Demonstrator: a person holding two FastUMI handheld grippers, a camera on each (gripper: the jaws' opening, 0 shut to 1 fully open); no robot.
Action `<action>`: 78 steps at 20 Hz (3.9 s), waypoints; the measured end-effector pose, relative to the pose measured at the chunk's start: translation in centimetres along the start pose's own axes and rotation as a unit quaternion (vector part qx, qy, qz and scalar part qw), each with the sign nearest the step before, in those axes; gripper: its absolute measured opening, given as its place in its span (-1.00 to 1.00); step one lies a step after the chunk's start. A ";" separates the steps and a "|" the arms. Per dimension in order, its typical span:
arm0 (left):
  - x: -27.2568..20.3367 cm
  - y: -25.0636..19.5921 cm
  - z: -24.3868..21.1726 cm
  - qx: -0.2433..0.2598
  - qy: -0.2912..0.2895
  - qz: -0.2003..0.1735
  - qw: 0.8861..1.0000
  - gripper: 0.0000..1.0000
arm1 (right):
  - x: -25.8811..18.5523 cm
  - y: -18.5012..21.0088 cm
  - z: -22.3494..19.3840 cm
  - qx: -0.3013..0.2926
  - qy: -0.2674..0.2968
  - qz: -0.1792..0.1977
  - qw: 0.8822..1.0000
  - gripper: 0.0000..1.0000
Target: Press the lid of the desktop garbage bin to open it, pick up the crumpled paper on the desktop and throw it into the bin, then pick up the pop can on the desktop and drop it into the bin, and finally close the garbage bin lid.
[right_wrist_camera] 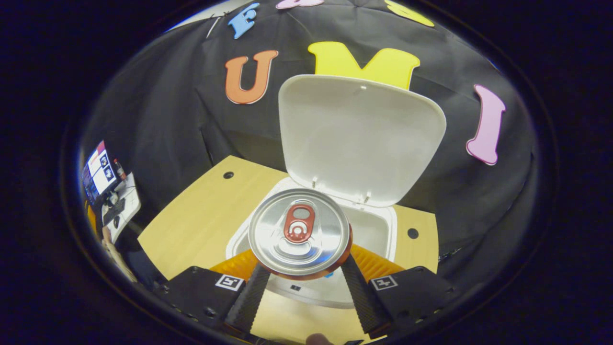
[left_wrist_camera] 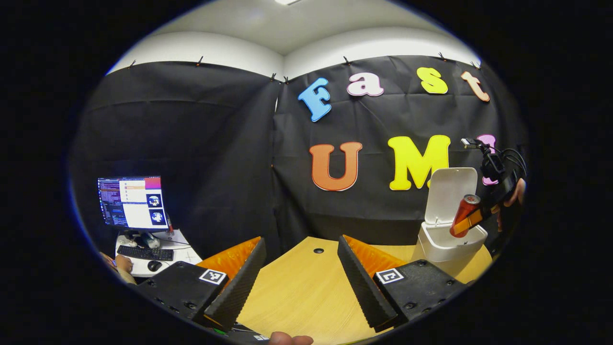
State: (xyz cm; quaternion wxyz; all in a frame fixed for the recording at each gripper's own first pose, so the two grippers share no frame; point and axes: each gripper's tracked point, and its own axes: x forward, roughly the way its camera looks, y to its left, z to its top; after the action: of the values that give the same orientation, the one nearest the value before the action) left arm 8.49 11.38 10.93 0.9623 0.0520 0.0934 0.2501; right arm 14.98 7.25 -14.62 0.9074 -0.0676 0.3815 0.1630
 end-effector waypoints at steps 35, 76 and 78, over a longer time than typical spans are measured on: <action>2.7 -8.7 -2.4 -0.013 0.032 -0.145 0.989 0.95 | -6.7 -3.1 3.6 0.094 -0.134 -0.098 0.982 0.90; 2.6 -5.3 -0.6 -0.019 0.011 -0.102 0.995 0.95 | -5.6 -3.6 15.2 0.128 -0.212 -0.124 0.961 0.92; 2.6 -5.8 -0.4 -0.018 0.008 -0.114 0.993 0.95 | -6.1 -3.1 13.1 0.129 -0.206 -0.123 0.962 0.92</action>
State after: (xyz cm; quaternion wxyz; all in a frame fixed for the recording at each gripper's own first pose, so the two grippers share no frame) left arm 13.33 7.64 9.26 0.9846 0.0222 0.1018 0.1405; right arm 20.84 6.15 -1.10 0.9804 0.0384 0.1932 0.0097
